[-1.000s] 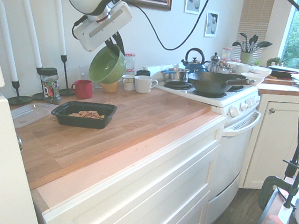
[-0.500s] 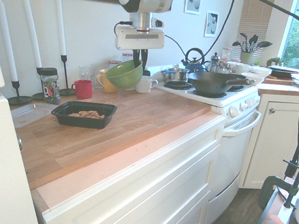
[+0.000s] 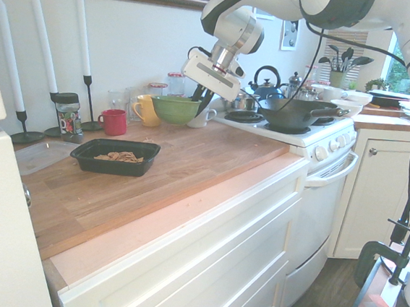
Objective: Pour the cereal into the box
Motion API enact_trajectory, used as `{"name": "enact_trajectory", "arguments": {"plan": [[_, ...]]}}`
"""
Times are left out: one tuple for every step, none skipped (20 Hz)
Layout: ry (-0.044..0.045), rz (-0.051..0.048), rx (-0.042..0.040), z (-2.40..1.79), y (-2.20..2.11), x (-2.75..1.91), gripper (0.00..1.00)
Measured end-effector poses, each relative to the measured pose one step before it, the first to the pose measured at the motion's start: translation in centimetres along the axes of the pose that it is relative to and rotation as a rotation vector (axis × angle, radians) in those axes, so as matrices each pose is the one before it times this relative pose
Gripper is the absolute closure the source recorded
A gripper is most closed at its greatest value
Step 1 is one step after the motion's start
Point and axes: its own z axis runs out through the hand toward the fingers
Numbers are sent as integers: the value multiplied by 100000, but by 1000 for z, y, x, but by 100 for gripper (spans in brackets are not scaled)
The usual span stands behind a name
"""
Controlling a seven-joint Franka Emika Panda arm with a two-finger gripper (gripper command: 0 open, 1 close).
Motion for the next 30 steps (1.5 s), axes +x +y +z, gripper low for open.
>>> {"name": "enact_trajectory", "arguments": {"plan": [[161, 461, -272, 228, 141, 624, 100], [511, 197, -246, 151, 36, 469, 100], [848, -30, -324, -2, -7, 397, 100], [1099, -177, -586, -51, -34, 307, 100], [1110, -249, -667, -57, -72, 234, 100], [739, -73, -746, 86, -9, 196, 100], [429, 1, -694, 212, 22, 161, 100], [547, -75, -953, 325, 40, 174, 100], [774, -107, -890, 371, 30, 221, 100], [1327, -58, -604, 394, 45, 307, 100], [1228, 53, -415, 454, 96, 351, 100], [1060, 154, -504, 493, 159, 379, 100], [868, 251, -260, 494, 159, 376, 100], [637, 207, -2, 461, 166, 366, 100], [414, -70, 36, 445, 167, 331, 100], [264, -205, 186, 270, 101, 216, 100], [265, -141, 273, 60, 37, 119, 100], [76, 14, 81, -12, 21, 42, 100], [12, -13, 8, 0, -1, 2, 100], [-15, -11, -10, 15, 4, 4, 0], [-28, -34, -36, 34, 13, 12, 0], [-45, -20, -62, 55, 15, 12, 0], [-38, -2, -51, 47, 4, 1, 0], [10, -21, -32, 9, -2, -4, 0], [18, -39, -73, 15, 1, -7, 0], [18, -76, -55, 10, 1, -5, 0], [-15, -154, -10, 13, -26, -30, 0], [45, -172, 16, 2, -59, -58, 0], [104, -172, -20, 18, -60, -53, 0], [161, -241, -42, 8, -73, -65, 0]]}}
